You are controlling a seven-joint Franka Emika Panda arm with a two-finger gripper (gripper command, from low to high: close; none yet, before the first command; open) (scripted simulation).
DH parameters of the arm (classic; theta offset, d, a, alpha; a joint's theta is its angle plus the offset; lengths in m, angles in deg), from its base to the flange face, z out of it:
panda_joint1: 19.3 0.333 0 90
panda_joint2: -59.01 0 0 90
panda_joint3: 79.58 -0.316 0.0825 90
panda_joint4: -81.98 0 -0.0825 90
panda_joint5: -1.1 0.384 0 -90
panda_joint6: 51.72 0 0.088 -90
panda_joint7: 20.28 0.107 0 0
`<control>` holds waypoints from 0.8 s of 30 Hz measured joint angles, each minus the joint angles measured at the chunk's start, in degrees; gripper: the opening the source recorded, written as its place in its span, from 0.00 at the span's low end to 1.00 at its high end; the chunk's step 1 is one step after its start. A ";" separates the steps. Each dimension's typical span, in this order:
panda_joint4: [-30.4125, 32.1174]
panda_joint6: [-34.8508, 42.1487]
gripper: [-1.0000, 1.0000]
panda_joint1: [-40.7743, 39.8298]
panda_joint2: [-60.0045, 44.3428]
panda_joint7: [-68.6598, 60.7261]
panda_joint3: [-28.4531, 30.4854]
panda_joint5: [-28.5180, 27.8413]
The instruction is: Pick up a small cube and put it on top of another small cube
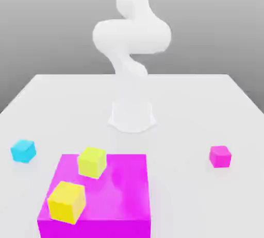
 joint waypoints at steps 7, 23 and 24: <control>6.39 -7.79 0.50 -11.94 -13.36 13.15 3.47 -1.91; 20.67 -25.19 0.50 -34.61 -43.54 35.57 16.53 3.44; 21.30 -26.35 0.50 -35.44 -45.55 35.62 16.54 5.23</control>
